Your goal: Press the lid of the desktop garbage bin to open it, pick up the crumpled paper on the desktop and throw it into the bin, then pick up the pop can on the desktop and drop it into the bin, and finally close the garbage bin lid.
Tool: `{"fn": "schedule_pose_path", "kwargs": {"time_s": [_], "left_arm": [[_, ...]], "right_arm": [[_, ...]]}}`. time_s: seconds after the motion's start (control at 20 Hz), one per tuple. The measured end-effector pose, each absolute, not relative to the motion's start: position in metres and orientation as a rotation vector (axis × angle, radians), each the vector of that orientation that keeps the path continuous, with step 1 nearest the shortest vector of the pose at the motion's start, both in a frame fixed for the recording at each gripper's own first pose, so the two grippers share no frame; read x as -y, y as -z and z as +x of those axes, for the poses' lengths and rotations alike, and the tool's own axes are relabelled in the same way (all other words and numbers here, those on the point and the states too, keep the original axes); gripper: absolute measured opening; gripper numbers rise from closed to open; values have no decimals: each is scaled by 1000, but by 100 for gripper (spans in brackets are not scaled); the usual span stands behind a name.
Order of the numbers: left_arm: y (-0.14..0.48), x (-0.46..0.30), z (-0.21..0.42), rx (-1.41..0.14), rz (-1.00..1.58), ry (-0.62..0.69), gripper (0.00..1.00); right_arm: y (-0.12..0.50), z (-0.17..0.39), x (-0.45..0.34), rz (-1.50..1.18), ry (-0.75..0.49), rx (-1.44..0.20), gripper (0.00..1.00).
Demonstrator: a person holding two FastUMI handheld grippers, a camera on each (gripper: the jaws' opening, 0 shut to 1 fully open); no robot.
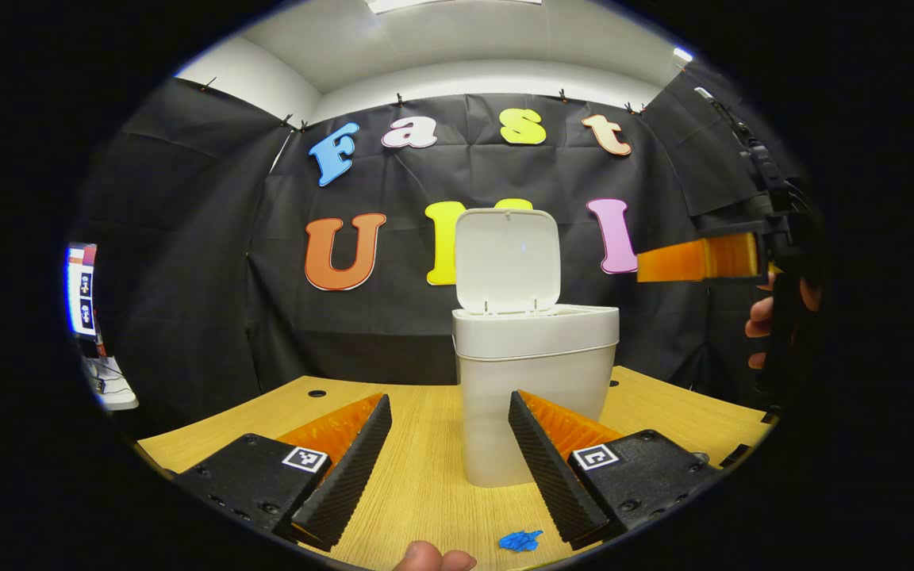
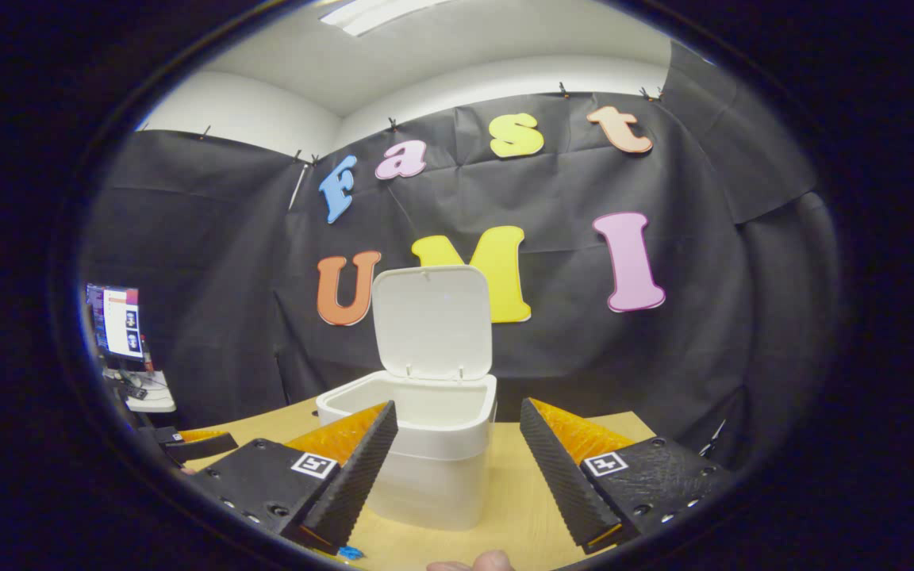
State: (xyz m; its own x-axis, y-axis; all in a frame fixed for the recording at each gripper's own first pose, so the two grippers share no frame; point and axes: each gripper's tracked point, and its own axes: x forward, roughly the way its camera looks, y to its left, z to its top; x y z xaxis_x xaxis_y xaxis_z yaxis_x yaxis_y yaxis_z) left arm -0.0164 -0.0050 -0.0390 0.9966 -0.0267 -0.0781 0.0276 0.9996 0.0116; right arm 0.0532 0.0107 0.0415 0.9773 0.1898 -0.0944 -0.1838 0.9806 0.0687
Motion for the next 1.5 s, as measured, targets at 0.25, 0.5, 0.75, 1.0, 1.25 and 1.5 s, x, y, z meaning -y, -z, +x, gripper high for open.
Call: {"fn": "schedule_pose_path", "kwargs": {"time_s": [0.25,0.5,0.75,1.0,1.25,1.5], "left_arm": [[53,18,-21,-105,1,31,96],[105,35,-35,-205,-20,40,96],[149,50,-55,-304,-19,56,96],[197,60,-71,-423,-8,89,97],[222,64,-78,-500,-37,79,97],[240,67,-81,-546,-4,70,89]], "right_arm": [[-33,21,5,60,-170,-65,96],[4,-13,25,27,-124,-58,96],[37,-33,41,28,-96,-101,97],[61,-52,56,22,-76,-88,97],[69,-59,60,19,-62,-89,95],[80,-65,53,-32,-73,-86,97]]}}
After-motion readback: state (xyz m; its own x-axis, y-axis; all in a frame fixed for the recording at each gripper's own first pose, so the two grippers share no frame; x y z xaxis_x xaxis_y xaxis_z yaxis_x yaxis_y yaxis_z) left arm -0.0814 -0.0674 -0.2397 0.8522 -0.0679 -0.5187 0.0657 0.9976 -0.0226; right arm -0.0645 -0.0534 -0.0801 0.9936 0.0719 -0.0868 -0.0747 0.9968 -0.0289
